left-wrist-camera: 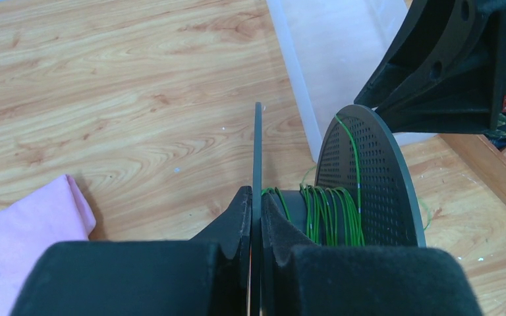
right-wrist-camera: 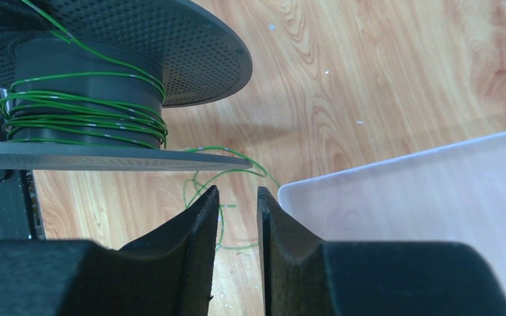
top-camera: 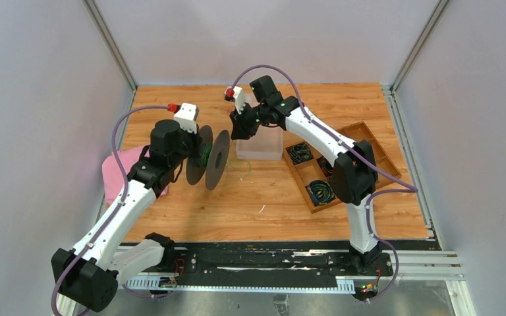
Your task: Wrap the cables
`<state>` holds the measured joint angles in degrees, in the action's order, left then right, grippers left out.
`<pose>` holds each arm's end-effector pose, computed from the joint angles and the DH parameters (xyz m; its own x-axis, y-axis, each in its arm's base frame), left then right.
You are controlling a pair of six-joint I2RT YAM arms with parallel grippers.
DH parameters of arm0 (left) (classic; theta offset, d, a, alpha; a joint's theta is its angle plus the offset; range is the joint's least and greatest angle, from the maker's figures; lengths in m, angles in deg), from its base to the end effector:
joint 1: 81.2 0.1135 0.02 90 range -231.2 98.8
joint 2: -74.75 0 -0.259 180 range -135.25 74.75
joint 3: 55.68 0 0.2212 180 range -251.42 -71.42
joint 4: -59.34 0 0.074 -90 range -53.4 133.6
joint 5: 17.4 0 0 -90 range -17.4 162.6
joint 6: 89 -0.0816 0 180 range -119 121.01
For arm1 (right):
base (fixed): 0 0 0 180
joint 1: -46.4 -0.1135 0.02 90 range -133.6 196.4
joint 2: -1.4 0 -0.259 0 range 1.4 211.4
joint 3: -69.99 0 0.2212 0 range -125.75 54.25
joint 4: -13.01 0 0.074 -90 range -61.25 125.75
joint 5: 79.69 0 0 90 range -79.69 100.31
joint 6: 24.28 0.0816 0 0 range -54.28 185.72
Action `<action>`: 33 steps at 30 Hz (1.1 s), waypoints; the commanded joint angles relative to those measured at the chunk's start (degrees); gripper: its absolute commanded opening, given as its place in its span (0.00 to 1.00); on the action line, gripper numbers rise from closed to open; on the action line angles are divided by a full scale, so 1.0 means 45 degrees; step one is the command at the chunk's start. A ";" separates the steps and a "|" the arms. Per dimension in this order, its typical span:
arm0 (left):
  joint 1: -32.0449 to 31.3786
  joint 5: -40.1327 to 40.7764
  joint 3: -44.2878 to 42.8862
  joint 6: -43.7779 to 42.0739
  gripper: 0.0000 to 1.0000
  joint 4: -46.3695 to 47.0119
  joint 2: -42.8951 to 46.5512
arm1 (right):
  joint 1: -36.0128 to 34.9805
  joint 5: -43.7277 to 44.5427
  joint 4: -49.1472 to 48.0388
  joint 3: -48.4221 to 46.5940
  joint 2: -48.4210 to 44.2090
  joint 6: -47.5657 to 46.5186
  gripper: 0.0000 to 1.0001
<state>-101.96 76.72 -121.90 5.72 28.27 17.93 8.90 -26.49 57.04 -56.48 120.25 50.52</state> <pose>0.2273 -0.0799 0.3090 -0.3681 0.0517 -0.9284 0.2617 0.9639 -0.0500 0.3482 0.3288 0.2870 -0.2263 -0.4383 -0.8699 -0.9630 0.2351 0.1321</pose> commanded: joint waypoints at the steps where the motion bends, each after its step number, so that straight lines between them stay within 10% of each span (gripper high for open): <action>1: -0.0007 0.0027 -0.0694 0.0220 0.00 0.0513 0.0280 | 0.0321 -0.0516 -0.0106 0.0590 -0.0357 0.0630 0.30; 10: 0.0146 -0.0098 -0.0909 0.0450 0.00 0.0293 0.0311 | 0.0656 -0.0925 -0.1371 0.3064 -0.1623 0.2107 0.52; 33: 0.0508 -0.0554 -0.0990 0.0809 0.00 0.0243 0.0280 | 0.0596 0.0295 -0.1216 0.4426 -0.1786 0.0354 0.53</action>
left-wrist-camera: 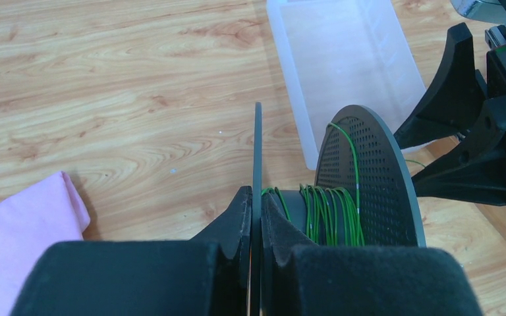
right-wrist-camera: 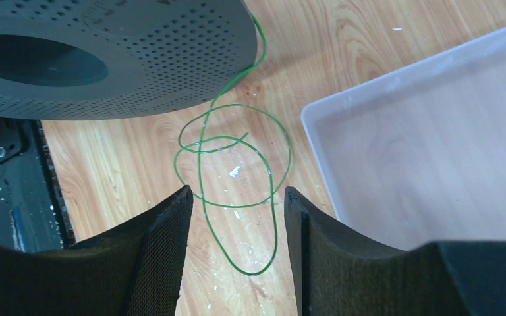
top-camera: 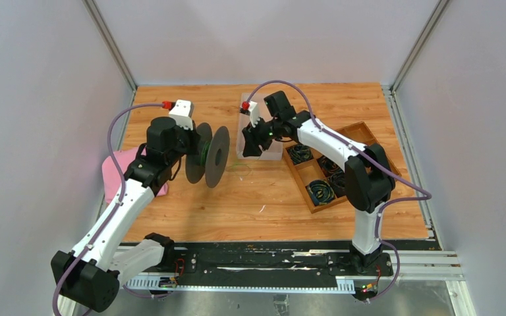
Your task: Wrap the cables
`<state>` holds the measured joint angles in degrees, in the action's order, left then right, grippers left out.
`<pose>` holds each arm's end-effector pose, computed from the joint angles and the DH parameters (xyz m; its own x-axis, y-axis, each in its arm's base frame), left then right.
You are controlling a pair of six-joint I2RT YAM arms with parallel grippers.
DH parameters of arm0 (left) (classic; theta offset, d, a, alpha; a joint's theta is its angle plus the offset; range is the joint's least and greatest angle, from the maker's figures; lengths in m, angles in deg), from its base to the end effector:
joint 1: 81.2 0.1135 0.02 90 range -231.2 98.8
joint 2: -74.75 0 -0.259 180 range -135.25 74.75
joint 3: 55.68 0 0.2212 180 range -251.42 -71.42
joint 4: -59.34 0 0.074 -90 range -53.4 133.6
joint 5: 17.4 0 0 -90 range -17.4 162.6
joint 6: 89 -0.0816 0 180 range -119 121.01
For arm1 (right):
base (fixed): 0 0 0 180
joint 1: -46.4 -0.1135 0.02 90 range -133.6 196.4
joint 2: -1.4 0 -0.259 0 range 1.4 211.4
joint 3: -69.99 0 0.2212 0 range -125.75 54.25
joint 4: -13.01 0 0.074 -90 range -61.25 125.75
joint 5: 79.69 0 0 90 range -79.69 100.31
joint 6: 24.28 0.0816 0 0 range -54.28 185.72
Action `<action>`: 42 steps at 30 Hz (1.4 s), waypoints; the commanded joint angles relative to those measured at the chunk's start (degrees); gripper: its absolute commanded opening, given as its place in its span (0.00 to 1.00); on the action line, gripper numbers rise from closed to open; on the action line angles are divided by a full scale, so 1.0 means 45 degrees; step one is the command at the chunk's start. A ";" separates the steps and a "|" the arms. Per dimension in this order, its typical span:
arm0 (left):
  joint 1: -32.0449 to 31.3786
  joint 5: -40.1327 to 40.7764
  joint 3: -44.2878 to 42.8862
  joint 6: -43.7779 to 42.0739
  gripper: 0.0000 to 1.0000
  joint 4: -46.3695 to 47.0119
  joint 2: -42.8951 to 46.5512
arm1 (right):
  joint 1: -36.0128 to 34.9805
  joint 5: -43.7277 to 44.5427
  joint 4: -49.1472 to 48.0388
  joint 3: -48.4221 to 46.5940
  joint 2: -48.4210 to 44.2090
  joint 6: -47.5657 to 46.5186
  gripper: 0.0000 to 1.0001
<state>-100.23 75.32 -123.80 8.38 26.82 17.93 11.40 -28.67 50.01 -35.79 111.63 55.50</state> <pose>0.2283 -0.0746 0.3173 -0.3758 -0.0061 -0.9267 0.2376 0.9659 -0.1027 0.3253 0.2905 0.2484 -0.3860 -0.4387 -0.8115 -0.9151 0.2932 0.2768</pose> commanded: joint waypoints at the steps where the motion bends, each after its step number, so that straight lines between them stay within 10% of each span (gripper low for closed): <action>1: 0.0126 -0.0252 -0.0567 0.0214 0.00 0.0549 0.0284 | 0.0044 0.0839 0.0361 -0.0207 0.0180 -0.0822 0.53; 13: 0.0185 -0.0291 -0.0601 0.0275 0.00 0.0552 0.0321 | 0.0053 0.1379 0.0801 -0.0160 0.0606 -0.1543 0.43; 24: 0.0575 -0.0498 -0.0976 0.0673 0.00 0.0414 0.0372 | 0.0241 0.2549 0.1355 0.0667 0.0669 -0.2027 0.01; 42: 0.1621 0.0849 -0.2302 0.1910 0.00 -0.0056 -0.0117 | 0.0181 0.1960 0.0928 0.3562 -0.0179 -0.1951 0.01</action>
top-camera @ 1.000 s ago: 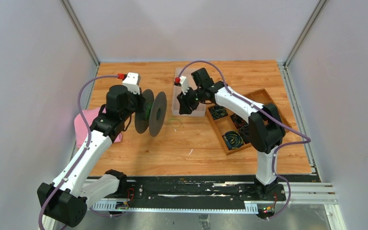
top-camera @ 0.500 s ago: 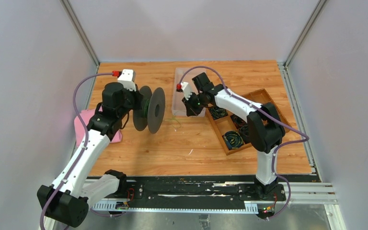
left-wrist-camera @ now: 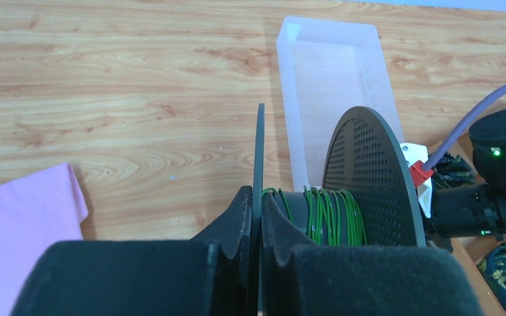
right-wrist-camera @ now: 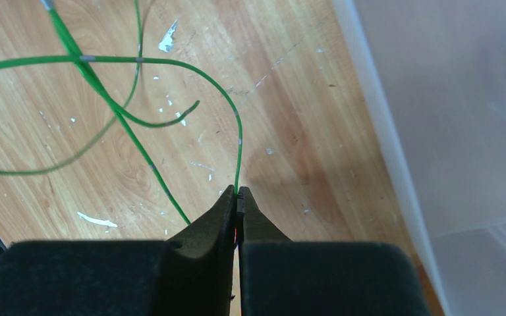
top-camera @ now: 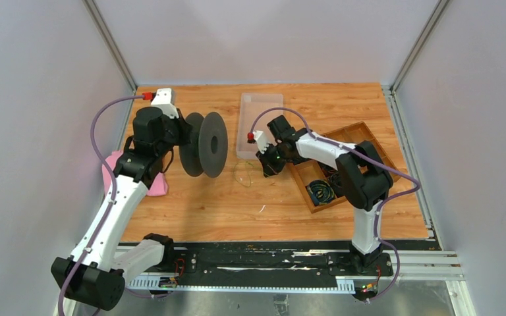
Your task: Wrap the cables
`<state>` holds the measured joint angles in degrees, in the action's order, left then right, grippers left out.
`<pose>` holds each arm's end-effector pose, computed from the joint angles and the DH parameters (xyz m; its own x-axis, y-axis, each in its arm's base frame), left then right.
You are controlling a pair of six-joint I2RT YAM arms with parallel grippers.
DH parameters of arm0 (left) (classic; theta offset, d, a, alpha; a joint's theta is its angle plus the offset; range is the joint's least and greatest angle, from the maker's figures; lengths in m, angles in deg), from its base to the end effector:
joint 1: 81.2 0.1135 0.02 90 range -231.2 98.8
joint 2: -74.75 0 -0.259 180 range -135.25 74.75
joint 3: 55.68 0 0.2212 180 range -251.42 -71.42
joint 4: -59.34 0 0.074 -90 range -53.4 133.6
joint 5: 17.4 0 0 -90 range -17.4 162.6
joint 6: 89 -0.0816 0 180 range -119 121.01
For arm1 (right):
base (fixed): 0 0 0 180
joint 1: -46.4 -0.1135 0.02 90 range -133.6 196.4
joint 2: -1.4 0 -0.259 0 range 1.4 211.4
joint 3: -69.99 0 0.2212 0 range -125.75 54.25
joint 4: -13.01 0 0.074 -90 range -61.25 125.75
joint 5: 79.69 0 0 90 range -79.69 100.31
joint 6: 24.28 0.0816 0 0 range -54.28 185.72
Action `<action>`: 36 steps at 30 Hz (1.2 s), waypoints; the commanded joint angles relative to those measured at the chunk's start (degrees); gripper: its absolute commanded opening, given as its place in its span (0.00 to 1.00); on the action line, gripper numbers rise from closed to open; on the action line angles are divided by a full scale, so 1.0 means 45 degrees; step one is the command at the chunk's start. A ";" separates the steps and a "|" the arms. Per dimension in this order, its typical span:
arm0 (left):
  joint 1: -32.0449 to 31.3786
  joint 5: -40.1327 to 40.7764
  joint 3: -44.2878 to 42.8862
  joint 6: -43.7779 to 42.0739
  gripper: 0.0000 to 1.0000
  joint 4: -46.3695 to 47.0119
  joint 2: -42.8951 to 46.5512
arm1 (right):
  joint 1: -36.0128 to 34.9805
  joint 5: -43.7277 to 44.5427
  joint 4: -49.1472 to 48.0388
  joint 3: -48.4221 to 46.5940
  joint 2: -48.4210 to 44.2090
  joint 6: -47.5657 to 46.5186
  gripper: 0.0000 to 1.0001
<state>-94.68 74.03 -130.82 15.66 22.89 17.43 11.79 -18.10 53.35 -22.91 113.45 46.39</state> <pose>0.2321 -0.0535 0.3495 -0.3537 -0.1754 -0.9188 0.1246 0.9647 -0.2321 0.3073 0.2593 0.1554 -0.4379 -0.6560 -0.6148 -0.8937 0.3917 0.2187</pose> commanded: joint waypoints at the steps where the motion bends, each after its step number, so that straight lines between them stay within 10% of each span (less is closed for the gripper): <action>1: 0.0414 0.1281 -0.0756 0.0346 0.00 0.0855 -0.0015 | 0.0042 -0.0507 0.0069 0.0854 -0.0710 0.0178 0.01; 36: 0.0807 0.3144 -0.0277 0.0277 0.00 0.2493 -0.0747 | -0.5157 -0.1723 0.0546 -0.0545 -0.2196 0.0195 0.01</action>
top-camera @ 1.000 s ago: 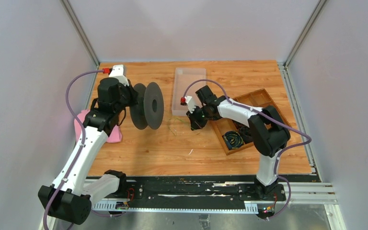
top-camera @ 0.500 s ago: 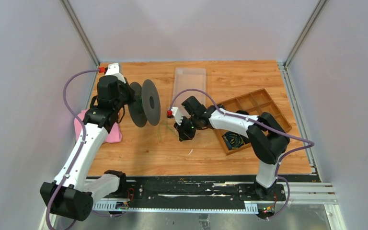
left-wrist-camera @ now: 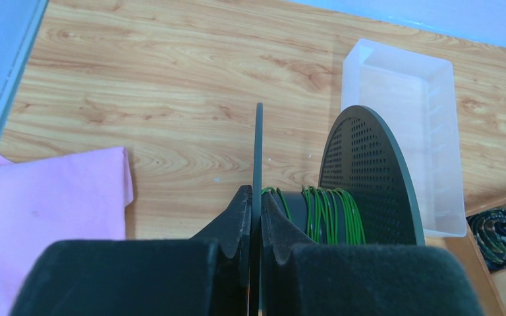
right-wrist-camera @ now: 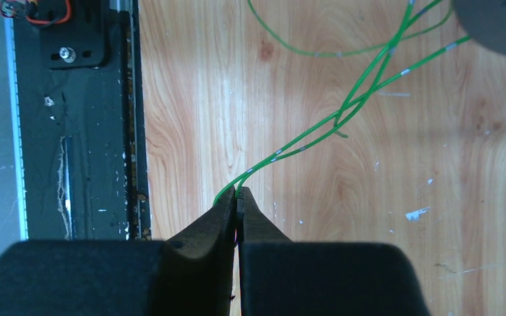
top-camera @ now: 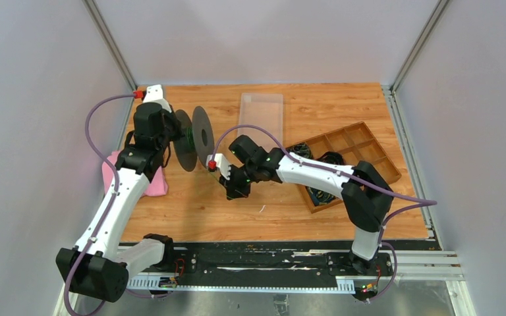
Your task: Wrap the cables
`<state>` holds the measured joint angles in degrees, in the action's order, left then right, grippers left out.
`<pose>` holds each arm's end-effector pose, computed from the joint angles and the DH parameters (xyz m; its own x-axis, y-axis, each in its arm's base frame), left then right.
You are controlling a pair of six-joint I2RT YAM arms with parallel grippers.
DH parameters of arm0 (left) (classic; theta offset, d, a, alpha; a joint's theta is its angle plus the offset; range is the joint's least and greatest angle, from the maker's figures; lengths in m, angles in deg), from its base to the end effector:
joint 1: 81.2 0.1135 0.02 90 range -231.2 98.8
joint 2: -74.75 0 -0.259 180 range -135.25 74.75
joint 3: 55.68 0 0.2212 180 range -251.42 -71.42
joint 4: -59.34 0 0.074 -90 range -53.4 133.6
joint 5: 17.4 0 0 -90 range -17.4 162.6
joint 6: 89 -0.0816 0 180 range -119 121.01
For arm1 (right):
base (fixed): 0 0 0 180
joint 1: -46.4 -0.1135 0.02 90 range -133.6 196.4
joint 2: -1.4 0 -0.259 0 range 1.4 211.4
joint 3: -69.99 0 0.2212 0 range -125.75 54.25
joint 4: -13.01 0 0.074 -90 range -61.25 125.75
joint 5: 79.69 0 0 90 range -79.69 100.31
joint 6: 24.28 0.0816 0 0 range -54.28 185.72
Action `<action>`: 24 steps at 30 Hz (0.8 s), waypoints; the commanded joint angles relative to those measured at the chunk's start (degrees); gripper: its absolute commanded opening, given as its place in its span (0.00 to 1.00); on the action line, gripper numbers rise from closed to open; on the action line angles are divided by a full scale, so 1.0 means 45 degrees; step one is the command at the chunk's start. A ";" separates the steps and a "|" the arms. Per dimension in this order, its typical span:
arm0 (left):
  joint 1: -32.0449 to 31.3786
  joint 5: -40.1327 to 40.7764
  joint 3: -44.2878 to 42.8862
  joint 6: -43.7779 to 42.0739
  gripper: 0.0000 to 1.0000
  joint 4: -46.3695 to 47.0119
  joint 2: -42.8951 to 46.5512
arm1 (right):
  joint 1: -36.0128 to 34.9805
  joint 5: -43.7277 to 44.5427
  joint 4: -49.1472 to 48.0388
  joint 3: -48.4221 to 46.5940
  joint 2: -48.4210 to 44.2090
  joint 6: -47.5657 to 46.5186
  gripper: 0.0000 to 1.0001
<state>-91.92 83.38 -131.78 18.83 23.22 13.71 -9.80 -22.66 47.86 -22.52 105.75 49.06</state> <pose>0.2505 -0.0319 0.3422 -0.3396 -0.2419 -0.9090 -0.0974 0.9702 -0.2218 0.1847 0.3558 0.2154 -0.1284 -0.6242 -0.7707 -0.9829 -0.0234 0.1827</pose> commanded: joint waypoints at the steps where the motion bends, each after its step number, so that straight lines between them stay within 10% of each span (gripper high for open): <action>1: 0.0195 0.1068 -0.0015 -0.0494 0.00 0.2461 0.0091 | -0.0378 -0.0750 0.1875 -0.0793 -0.0521 -0.0416 0.01; 24: 0.0182 0.1168 0.0549 -0.1194 0.00 0.3022 0.0140 | -0.0460 -0.0432 0.3614 -0.2731 -0.1628 -0.0841 0.01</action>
<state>-91.68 87.06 -129.46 14.55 29.99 13.71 -10.83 -25.24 60.19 -32.59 100.84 46.06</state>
